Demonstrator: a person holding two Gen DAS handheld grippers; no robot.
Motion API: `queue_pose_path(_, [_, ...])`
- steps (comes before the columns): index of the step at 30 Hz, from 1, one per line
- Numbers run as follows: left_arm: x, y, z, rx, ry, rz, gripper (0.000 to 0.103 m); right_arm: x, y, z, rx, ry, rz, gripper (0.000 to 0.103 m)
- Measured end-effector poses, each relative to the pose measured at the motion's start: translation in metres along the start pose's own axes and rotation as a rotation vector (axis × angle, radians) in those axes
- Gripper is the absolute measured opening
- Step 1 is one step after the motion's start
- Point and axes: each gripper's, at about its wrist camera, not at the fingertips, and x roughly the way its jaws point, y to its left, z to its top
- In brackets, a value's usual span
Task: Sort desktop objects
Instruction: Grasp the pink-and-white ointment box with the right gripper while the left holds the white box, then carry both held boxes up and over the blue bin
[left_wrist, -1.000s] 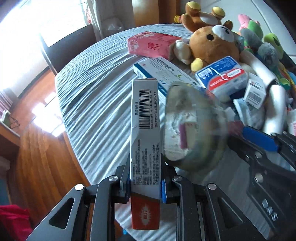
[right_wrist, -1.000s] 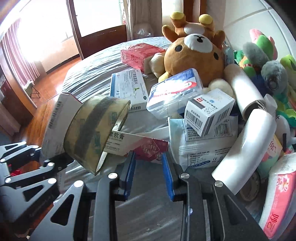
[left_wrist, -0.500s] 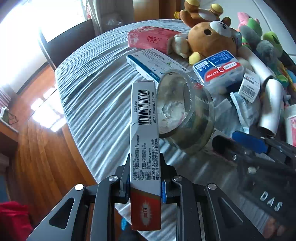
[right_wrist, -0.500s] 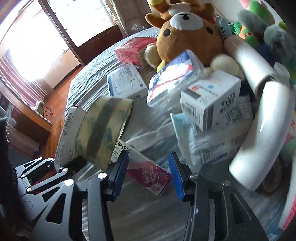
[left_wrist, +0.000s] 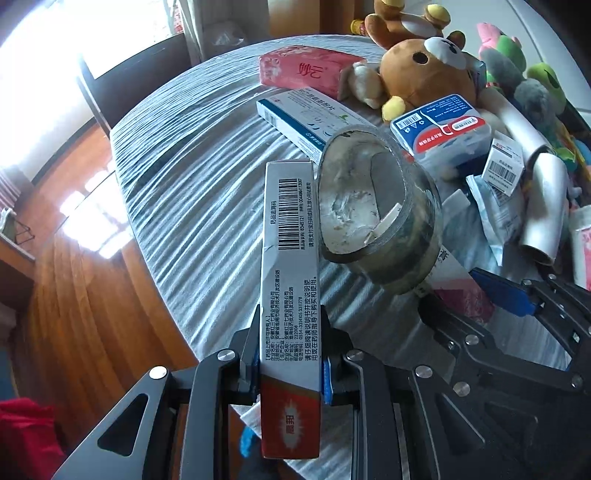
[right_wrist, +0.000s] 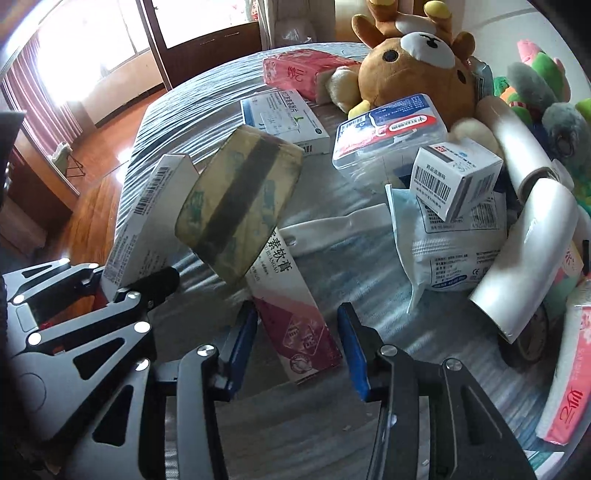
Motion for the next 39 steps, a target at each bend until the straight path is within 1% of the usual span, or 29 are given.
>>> queue_pose_path(2, [-0.002,-0.002,-0.001,0.005,-0.006,0.003,0.023,-0.003,0.001,-0.003,-0.006,0.009,-0.007,0.044])
queue_pose_path(4, [-0.007,-0.004,-0.003,0.007,-0.011,-0.003,0.023,-0.004,0.0,-0.004,0.02,0.023,-0.035,0.035])
queue_pose_path(6, [-0.013,-0.005,-0.005,0.014,-0.015,-0.005,0.023,-0.007,-0.006,-0.008,0.068,0.032,-0.042,0.031])
queue_pose_path(12, [-0.03,-0.011,-0.01,0.039,-0.027,-0.016,0.023,-0.025,-0.015,-0.025,0.135,0.04,-0.056,0.03])
queue_pose_path(13, [-0.034,-0.012,-0.011,0.045,-0.031,-0.021,0.023,-0.029,-0.015,-0.026,0.14,0.033,-0.058,0.028])
queue_pose_path(16, [-0.041,-0.013,-0.01,0.069,-0.049,-0.033,0.023,-0.04,-0.013,-0.026,0.153,0.014,-0.069,0.028])
queue_pose_path(20, [-0.044,-0.01,-0.009,0.093,-0.064,-0.057,0.023,-0.043,-0.012,-0.026,0.192,0.01,-0.087,0.028])
queue_pose_path(24, [-0.053,-0.002,-0.006,0.129,-0.08,-0.074,0.023,-0.058,-0.004,-0.029,0.224,-0.031,-0.112,0.028])
queue_pose_path(29, [-0.072,0.008,0.002,0.168,-0.125,-0.101,0.023,-0.073,0.015,-0.018,0.257,-0.083,-0.143,0.028])
queue_pose_path(39, [-0.13,0.021,0.022,0.25,-0.248,-0.196,0.023,-0.144,0.044,-0.001,0.32,-0.234,-0.256,0.028])
